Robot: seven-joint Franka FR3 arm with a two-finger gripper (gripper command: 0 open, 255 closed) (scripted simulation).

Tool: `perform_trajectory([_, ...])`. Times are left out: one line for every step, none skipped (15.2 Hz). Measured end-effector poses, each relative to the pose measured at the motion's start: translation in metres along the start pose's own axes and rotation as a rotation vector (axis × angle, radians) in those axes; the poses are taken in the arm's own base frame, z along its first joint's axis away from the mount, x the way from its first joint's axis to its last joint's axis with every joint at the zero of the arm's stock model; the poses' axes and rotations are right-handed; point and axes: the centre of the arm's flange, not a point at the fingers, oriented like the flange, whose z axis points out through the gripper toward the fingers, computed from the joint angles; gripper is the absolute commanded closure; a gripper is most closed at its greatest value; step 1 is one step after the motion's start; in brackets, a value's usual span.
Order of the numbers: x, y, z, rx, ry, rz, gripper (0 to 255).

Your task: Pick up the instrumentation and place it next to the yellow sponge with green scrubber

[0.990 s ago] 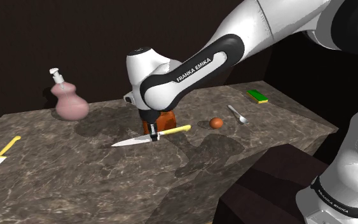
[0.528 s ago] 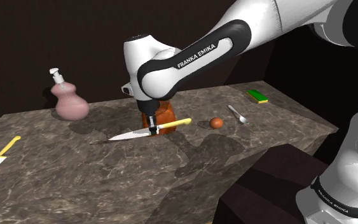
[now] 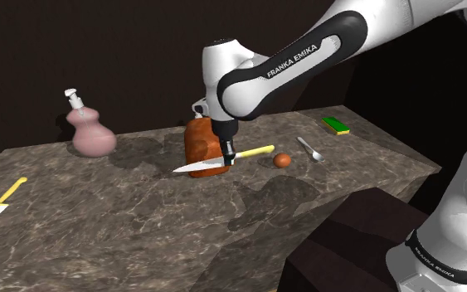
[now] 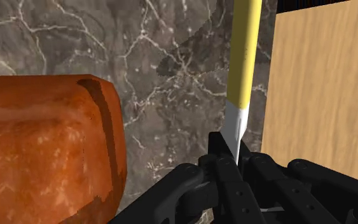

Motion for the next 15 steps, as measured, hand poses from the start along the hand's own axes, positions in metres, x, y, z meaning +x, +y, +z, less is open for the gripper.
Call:
perform_trajectory([-0.011,0.001,-0.001,0.0,0.0,0.0,255])
perform_trajectory([-0.027,0.005,0.0,0.0,0.0,0.001,255])
perform_trajectory([-0.04,0.009,0.0,0.0,0.0,0.001,255])
perform_trajectory([-0.054,0.012,-0.001,0.0,0.0,0.001,255])
perform_trajectory([-0.067,0.014,-0.001,0.0,0.0,0.001,255])
perform_trajectory([-0.08,0.016,0.0,0.0,0.0,0.001,255])
perform_trajectory([-0.093,0.019,0.002,0.0,0.0,0.001,255])
perform_trajectory([-0.106,0.023,0.002,0.0,0.0,0.001,255])
perform_trajectory([-0.118,0.027,0.001,0.0,0.0,0.001,255])
perform_trajectory([-0.13,0.03,0.001,0.0,0.0,0.0,255])
perform_trajectory([-0.144,0.032,0.001,0.0,0.0,0.001,255])
perform_trajectory([-0.155,0.034,0.002,0.0,0.0,0.001,255])
perform_trajectory([-0.169,0.037,0.001,0.0,0.0,0.001,255])
perform_trajectory([-0.184,0.042,0.004,0.0,0.0,0.001,255])
perform_trajectory([-0.195,0.044,0.006,0.0,0.0,0.001,255])
